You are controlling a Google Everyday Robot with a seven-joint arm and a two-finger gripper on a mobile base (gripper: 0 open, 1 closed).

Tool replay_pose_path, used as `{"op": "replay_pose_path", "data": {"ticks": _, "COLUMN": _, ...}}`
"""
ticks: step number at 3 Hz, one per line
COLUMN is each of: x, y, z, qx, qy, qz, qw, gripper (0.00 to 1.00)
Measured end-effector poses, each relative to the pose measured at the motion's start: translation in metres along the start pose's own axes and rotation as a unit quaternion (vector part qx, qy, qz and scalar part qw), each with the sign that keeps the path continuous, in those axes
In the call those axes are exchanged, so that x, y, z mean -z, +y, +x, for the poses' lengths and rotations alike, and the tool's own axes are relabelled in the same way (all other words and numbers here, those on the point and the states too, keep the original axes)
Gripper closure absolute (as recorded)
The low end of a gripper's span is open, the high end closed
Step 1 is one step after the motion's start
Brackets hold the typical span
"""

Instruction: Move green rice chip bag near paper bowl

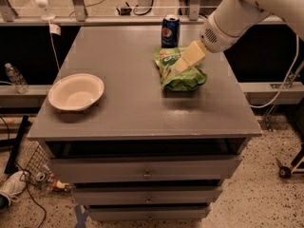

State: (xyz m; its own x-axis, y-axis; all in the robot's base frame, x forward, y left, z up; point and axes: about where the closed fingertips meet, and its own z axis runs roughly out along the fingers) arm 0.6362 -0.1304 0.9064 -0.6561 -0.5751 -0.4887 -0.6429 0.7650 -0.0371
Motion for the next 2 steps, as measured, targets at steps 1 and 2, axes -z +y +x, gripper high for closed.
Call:
{"op": "replay_pose_path", "data": {"ticks": 1, "x": -0.024, "y": 0.0, "z": -0.003, "qx": -0.027, "qy": 0.019, "qz": -0.016, "qw": 0.9993, "gripper": 0.18}}
{"op": "replay_pose_path", "data": {"ticks": 2, "x": -0.038, "y": 0.005, "z": -0.004, "qx": -0.037, "qy": 0.037, "qz": -0.028, "qw": 0.9982, "gripper": 0.41}}
